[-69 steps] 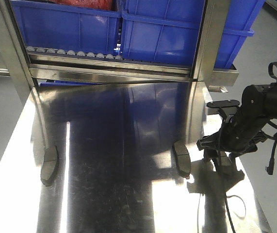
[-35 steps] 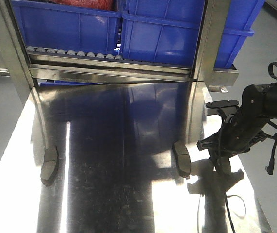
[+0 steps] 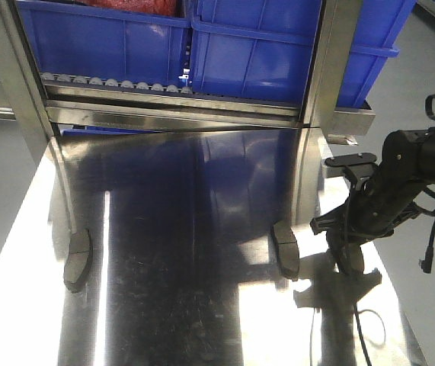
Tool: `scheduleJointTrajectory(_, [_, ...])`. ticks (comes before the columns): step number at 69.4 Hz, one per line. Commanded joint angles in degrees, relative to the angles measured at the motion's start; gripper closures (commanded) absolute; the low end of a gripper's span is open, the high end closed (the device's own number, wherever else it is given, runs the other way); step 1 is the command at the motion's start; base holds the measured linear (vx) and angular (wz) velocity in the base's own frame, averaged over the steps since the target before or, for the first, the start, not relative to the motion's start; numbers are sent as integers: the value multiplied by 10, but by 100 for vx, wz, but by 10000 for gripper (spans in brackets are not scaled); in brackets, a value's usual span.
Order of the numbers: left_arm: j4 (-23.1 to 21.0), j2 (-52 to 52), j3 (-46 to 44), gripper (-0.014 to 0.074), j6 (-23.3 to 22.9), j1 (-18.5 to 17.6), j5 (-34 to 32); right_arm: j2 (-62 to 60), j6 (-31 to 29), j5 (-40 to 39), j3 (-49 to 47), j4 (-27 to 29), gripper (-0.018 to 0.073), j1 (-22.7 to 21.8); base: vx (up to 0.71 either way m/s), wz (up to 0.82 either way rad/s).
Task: Move and align brake pads A on conveyor
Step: 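Close the right gripper on the pad and lift it off the table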
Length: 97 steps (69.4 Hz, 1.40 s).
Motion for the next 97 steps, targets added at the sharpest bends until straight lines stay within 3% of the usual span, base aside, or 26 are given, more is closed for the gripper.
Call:
scheduleJointTrajectory(1, [-8,2,-18,413,-1,-4,-58,-47,-8,-15,-15,0,466,-1,0,0])
scheduleJointTrajectory(31, [-8,2,-18,413,-1,-4,-58,-184,-16,-50,12,1,465,-1,0,0])
scheduleJointTrajectory(76, [-8,2,-18,413,-1,-4,-58,-651,-33,-248,318,1,465,-1,0,0])
scheduleJointTrajectory(97, [-8,2,-18,413,-1,-4,-58,-815,-33,-257,409,1,465,-1,0,0])
